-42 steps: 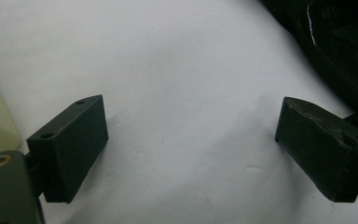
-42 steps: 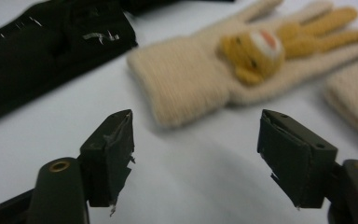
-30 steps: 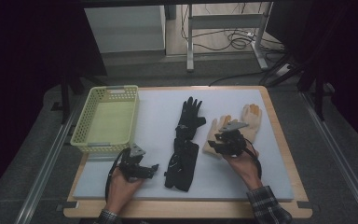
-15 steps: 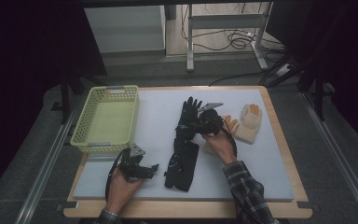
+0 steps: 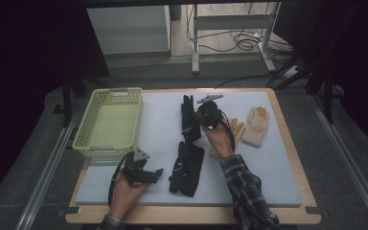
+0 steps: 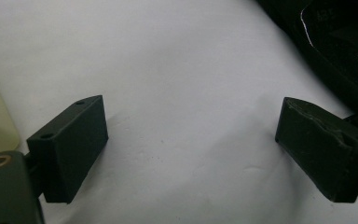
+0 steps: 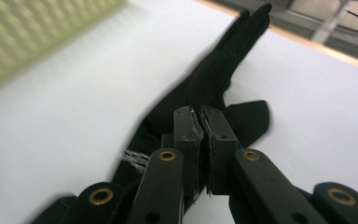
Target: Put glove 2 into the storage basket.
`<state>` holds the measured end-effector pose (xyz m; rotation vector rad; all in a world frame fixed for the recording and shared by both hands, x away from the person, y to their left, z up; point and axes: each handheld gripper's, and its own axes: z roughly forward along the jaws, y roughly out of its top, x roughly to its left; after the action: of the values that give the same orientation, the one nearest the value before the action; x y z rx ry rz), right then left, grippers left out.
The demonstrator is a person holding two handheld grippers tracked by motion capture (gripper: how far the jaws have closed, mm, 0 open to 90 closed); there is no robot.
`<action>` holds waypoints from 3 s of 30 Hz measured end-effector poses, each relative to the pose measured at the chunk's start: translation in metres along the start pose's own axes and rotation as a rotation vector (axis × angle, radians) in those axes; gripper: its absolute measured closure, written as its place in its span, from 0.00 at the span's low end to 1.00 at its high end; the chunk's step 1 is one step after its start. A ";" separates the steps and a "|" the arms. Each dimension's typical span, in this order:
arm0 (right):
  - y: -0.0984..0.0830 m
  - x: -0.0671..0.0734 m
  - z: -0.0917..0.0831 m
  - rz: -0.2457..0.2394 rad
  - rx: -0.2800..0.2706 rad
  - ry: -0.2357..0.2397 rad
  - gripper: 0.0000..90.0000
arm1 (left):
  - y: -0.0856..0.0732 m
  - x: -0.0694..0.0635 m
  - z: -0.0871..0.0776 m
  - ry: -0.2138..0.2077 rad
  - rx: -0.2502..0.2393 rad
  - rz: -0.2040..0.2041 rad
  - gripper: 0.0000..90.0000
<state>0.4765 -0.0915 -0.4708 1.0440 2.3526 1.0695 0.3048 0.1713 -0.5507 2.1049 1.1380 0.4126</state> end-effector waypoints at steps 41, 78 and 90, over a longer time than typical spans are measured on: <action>-0.023 -0.025 0.042 -0.066 0.178 -0.158 0.94 | 0.000 0.000 0.000 0.001 0.004 0.005 0.10; -0.057 0.070 -0.088 0.107 -0.048 0.036 0.96 | 0.000 -0.001 0.000 0.003 -0.005 -0.002 0.10; -0.084 0.108 -0.087 0.168 -0.062 0.023 0.96 | 0.000 -0.001 0.000 0.004 -0.006 -0.005 0.10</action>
<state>0.3140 -0.0913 -0.4791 1.2297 2.2664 1.2126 0.3044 0.1705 -0.5510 2.0965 1.1423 0.4172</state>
